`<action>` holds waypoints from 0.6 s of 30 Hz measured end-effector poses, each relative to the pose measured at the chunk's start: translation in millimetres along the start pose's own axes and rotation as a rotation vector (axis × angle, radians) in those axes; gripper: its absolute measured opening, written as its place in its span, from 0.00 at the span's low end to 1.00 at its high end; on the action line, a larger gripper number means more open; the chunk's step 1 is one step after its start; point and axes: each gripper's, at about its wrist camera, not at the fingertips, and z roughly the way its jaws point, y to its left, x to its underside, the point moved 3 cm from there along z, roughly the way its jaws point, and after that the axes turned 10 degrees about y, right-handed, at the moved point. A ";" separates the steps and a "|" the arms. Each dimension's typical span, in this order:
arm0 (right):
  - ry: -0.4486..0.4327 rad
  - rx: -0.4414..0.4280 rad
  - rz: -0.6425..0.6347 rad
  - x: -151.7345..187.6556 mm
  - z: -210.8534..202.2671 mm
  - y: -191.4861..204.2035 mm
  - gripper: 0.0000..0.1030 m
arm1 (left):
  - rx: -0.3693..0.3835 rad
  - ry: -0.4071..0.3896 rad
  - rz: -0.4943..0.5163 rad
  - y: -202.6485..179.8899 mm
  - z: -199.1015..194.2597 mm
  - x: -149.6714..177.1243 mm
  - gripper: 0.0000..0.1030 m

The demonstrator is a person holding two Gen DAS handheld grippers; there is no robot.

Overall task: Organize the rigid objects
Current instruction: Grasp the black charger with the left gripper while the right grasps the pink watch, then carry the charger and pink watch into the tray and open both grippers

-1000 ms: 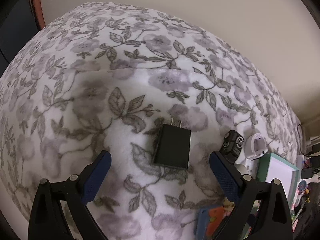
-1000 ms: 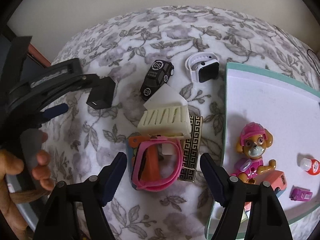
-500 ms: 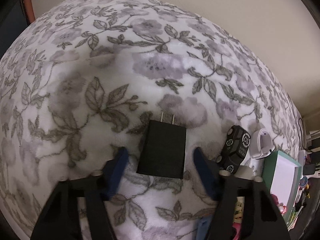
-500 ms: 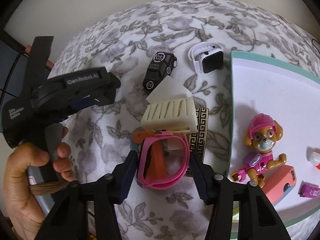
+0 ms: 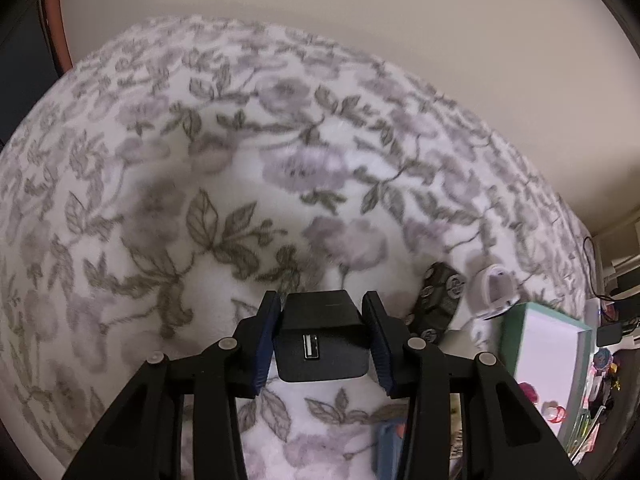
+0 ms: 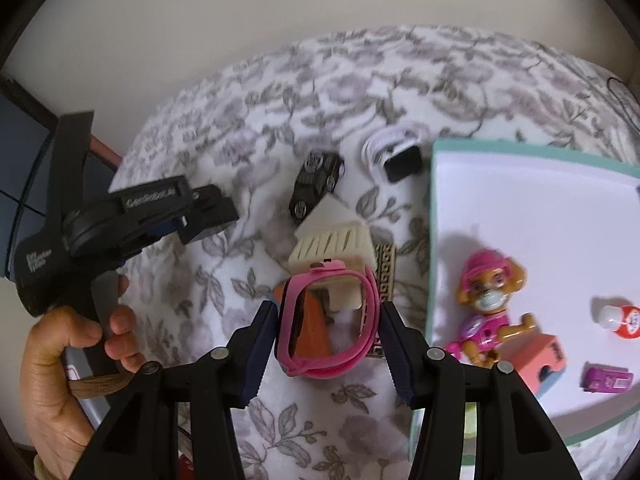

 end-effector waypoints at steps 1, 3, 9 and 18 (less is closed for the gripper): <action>-0.013 -0.004 0.009 -1.6 -5.3 -1.7 0.53 | 0.004 -0.016 0.005 -2.5 -7.4 0.0 0.42; -0.044 0.000 0.025 -4.2 -16.7 -8.0 0.53 | 0.010 -0.037 0.011 -5.4 -18.2 0.2 0.42; -0.124 0.051 0.107 -11.2 -45.6 -44.1 0.53 | 0.029 -0.107 0.050 -27.6 -51.9 5.6 0.42; -0.179 0.159 0.287 -9.7 -70.0 -126.0 0.53 | 0.062 -0.151 0.165 -85.3 -74.0 27.4 0.42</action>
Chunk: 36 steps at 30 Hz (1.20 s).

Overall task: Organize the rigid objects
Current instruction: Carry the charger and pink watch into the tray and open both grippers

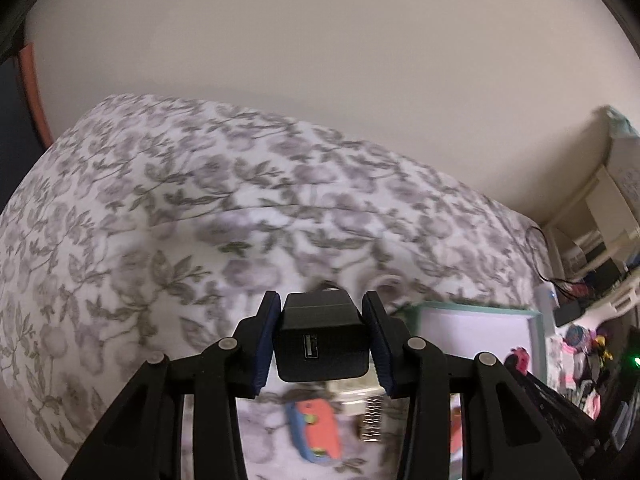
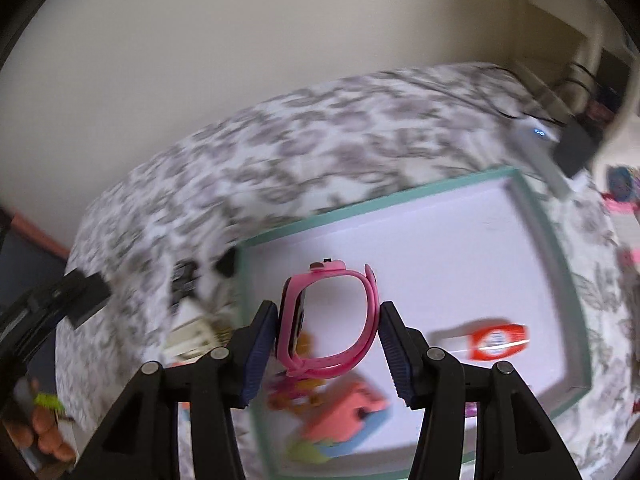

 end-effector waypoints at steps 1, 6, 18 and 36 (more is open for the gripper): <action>0.002 0.009 0.031 -1.6 0.3 -13.3 0.53 | 0.008 0.001 0.015 -9.2 0.6 1.9 0.42; 0.008 0.050 0.127 -6.6 2.9 -56.2 0.53 | 0.025 0.025 0.106 -54.9 10.0 15.8 0.42; 0.021 0.121 0.221 -10.1 4.2 -108.7 0.53 | 0.015 0.101 0.347 -152.0 48.9 56.1 0.43; 0.047 0.136 0.201 -9.4 11.6 -105.8 0.54 | -0.026 0.162 0.367 -163.5 75.4 67.4 0.43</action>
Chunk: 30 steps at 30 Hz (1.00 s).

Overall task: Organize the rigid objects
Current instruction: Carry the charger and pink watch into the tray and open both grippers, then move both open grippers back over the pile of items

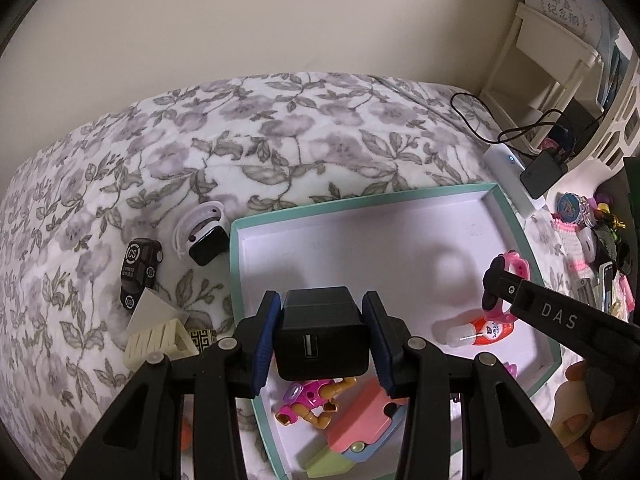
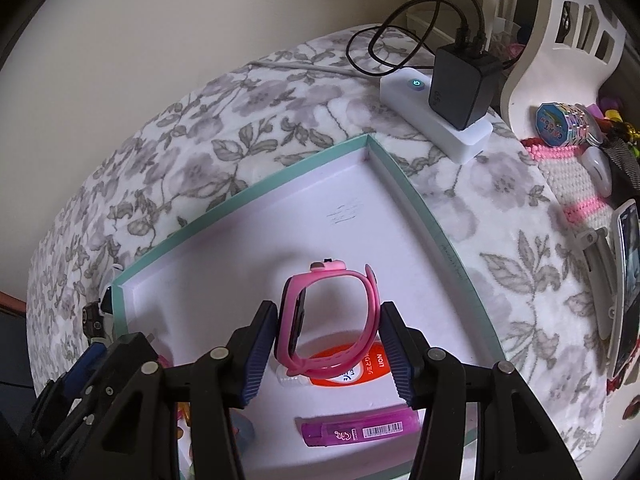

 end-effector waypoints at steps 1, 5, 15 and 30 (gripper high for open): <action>0.002 0.002 -0.001 0.2 0.5 0.2 0.54 | 0.000 0.001 -0.001 0.4 0.2 0.0 0.43; 0.004 0.004 -0.004 -1.4 1.1 -0.3 0.54 | 0.000 -0.003 -0.006 1.8 -2.2 -0.7 0.43; -0.018 0.006 -0.024 -2.3 -5.4 4.4 0.56 | -0.005 -0.008 -0.043 12.7 -5.9 -2.1 0.44; -0.048 0.035 -0.096 3.6 -6.7 25.3 0.73 | -0.042 -0.016 -0.159 48.0 -9.9 -5.5 0.68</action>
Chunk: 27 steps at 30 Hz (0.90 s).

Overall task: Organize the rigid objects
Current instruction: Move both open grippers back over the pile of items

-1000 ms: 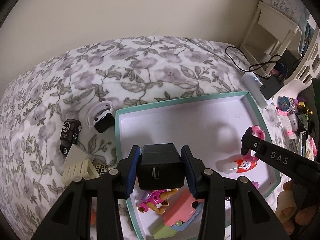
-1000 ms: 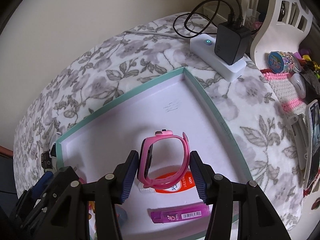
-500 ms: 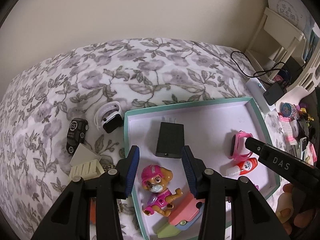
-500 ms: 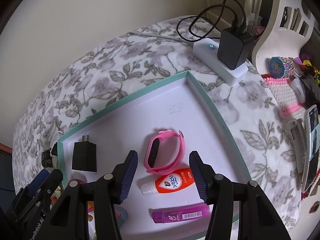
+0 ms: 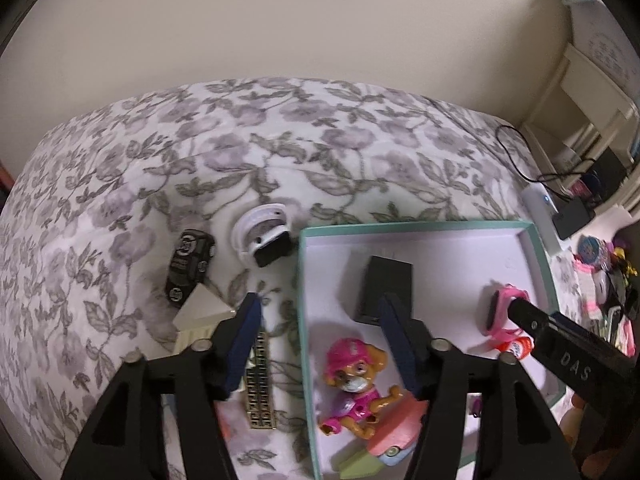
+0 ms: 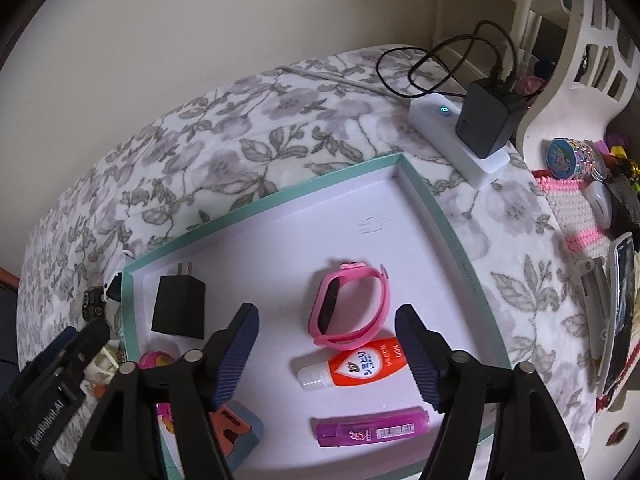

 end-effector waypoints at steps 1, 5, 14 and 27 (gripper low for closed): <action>0.002 0.001 -0.006 0.9 1.3 2.1 0.74 | -0.003 0.000 -0.010 3.3 0.4 -0.7 0.69; -0.007 -0.013 -0.042 4.3 3.3 13.5 0.84 | -0.014 0.010 -0.070 22.4 3.3 -2.4 0.73; -0.080 0.006 -0.085 5.8 -5.2 25.1 1.00 | -0.032 0.007 -0.186 58.7 6.2 -2.9 0.93; -0.153 -0.030 -0.132 9.2 -15.9 42.1 1.00 | -0.111 -0.098 -0.257 98.8 -3.2 -2.9 0.93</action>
